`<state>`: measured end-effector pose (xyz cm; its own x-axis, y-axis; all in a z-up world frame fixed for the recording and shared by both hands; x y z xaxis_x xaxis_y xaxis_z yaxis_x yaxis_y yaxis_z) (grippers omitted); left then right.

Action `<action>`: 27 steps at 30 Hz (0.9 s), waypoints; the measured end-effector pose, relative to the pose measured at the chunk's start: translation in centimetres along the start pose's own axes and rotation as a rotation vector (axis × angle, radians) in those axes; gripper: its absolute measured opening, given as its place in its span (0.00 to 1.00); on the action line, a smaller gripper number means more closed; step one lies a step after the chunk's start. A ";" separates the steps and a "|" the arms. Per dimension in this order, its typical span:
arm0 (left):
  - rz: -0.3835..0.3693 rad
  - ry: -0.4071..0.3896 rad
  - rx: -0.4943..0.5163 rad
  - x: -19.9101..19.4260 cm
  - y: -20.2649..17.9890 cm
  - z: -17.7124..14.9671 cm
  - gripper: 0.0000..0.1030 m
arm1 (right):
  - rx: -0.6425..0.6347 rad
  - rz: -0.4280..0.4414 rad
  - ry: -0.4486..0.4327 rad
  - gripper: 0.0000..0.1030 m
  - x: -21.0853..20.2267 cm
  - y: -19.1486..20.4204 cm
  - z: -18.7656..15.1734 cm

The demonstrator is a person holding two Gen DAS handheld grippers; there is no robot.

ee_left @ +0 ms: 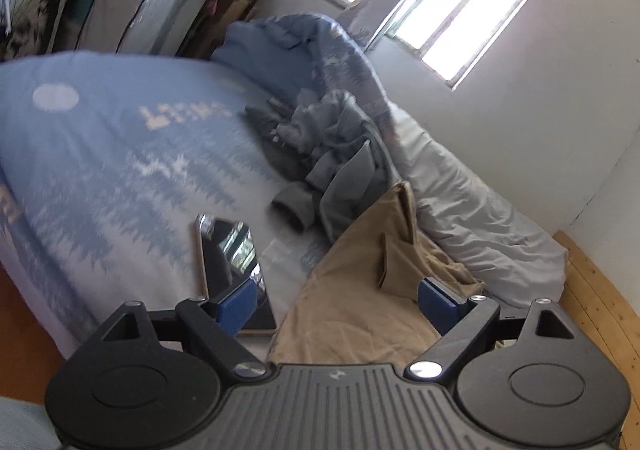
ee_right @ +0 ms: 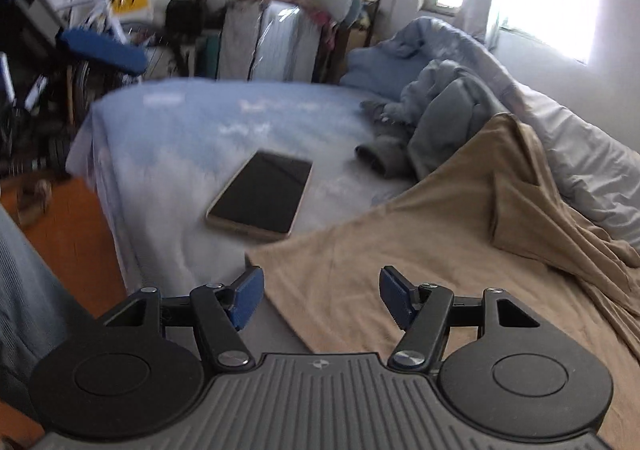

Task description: Fold clothes

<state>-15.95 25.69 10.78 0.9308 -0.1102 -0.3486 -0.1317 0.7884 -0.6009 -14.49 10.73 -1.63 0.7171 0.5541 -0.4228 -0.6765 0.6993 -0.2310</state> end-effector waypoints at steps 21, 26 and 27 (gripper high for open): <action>0.006 0.111 -0.206 4.1 4.6 -3.5 0.87 | -0.035 0.035 0.039 0.04 2.9 1.8 -0.8; -0.011 0.123 -0.221 4.9 4.4 -4.2 0.87 | 0.064 0.006 0.027 0.02 2.6 0.0 -0.1; -0.017 0.127 -0.226 5.1 4.3 -4.5 0.87 | 0.072 0.011 0.019 0.02 2.5 0.0 0.1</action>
Point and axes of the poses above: each gripper's, at about its wrist camera, not at the fingertips, and x roughly the way its jaws point, y to its left, z to its top, the point moved 7 cm from there along x, roughly the way its jaws point, and after that the axes turned 7 degrees about -y, right-handed, at the moved point
